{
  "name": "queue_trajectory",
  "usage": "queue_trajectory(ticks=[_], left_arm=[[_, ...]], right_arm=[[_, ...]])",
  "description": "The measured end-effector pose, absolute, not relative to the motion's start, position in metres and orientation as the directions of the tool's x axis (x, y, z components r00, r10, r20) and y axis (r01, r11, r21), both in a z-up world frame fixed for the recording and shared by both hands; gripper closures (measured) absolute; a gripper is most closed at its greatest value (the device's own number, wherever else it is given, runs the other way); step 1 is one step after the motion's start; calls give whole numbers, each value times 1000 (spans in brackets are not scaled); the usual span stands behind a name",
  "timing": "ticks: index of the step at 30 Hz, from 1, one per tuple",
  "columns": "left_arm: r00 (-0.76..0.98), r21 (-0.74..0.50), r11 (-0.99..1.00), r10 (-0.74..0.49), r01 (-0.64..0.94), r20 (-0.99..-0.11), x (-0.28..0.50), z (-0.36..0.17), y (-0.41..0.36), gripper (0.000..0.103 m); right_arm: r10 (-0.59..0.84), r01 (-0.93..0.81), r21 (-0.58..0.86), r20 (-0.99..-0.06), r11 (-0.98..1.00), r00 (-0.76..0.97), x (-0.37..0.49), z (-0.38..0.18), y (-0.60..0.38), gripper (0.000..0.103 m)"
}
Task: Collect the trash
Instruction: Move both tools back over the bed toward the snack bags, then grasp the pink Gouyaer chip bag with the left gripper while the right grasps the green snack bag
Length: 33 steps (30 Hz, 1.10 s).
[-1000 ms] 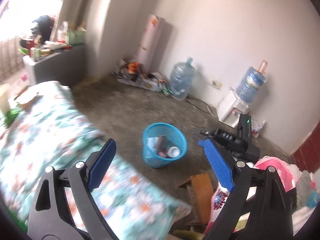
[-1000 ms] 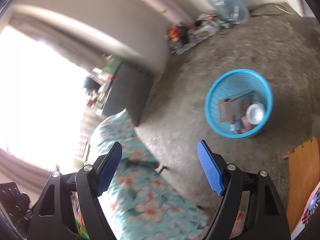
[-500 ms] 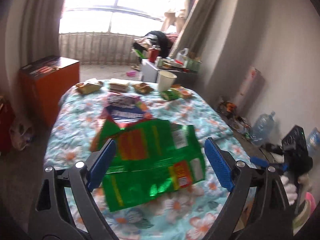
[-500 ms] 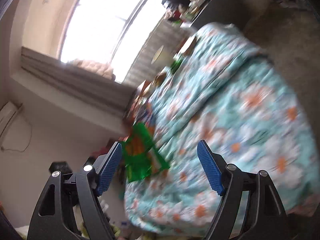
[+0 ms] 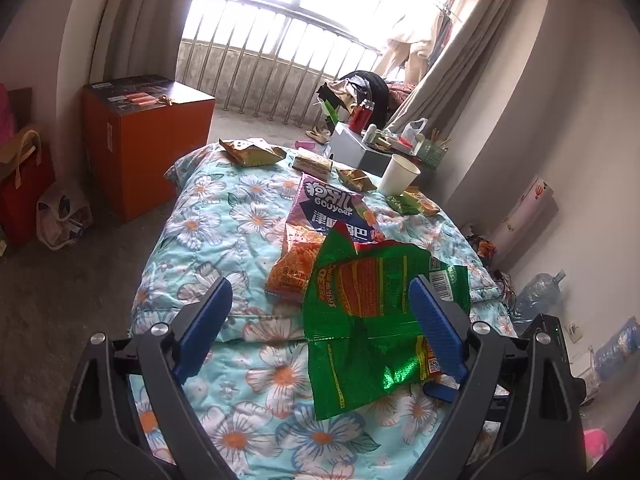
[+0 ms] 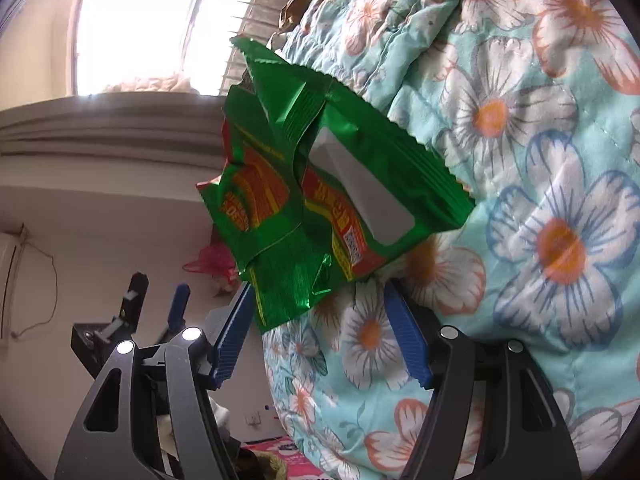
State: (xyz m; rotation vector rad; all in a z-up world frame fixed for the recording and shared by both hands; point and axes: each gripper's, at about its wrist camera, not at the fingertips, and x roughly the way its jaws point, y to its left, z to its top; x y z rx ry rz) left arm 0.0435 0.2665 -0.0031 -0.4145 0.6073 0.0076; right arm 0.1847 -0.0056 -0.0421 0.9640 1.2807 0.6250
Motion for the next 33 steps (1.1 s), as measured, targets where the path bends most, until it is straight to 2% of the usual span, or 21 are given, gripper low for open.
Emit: queue_trajectory(ticks=[2,5,7,8,9,10,13,16,18,21,23,25,26,27,28,33], left_arm=[[819,-387,913,-124,-127,-560,44,-9,268,17],[811,-396,910,-138,-123,-569,45,-15,269,17],[805,-401,908,-148,-120,-575,47,-19,269,17],[804,-403,908,-153,-115,-575,48,-20,268,17],[803,-405,908,-159,-110,-574,49,-21,267,17],[802,-407,907,-165,-105,-574,49,-22,266,17],[800,-414,905,-181,-92,-572,51,-23,264,17],[796,-418,904,-190,-87,-575,54,-25,265,17],[789,-429,899,-201,-86,-580,57,-27,266,17],[777,-454,887,-226,-85,-588,68,-31,269,17],[764,-475,875,-243,-94,-598,81,-33,275,17],[752,-501,860,-266,-98,-604,97,-34,284,21],[742,-510,854,-273,-107,-613,108,-35,290,22],[729,-523,846,-291,-107,-620,119,-36,295,22],[711,-535,837,-310,-110,-631,133,-38,302,23],[594,-578,796,-379,-181,-709,194,-65,325,30]], right_arm=[[826,131,861,-509,492,240,187,-40,-10,38],[810,147,856,-517,496,275,196,-38,-17,46],[799,159,849,-528,503,289,204,-41,-26,64],[799,159,850,-526,502,291,207,-44,-28,70],[800,157,851,-524,501,292,209,-44,-34,81],[801,154,852,-523,500,292,212,-44,-40,86],[787,127,851,-521,510,331,217,-33,-69,90],[755,112,846,-519,522,400,220,-18,-111,91],[713,91,813,-553,576,432,224,-8,-138,91],[640,120,763,-606,635,473,228,1,-172,87],[630,155,767,-609,623,481,229,0,-183,84],[634,187,781,-600,596,487,228,-6,-191,71],[638,202,789,-594,580,490,224,-8,-194,60],[645,211,798,-587,565,489,224,-12,-195,53],[655,220,805,-580,551,484,222,-17,-195,50],[682,258,819,-571,513,458,213,-35,-188,49]])
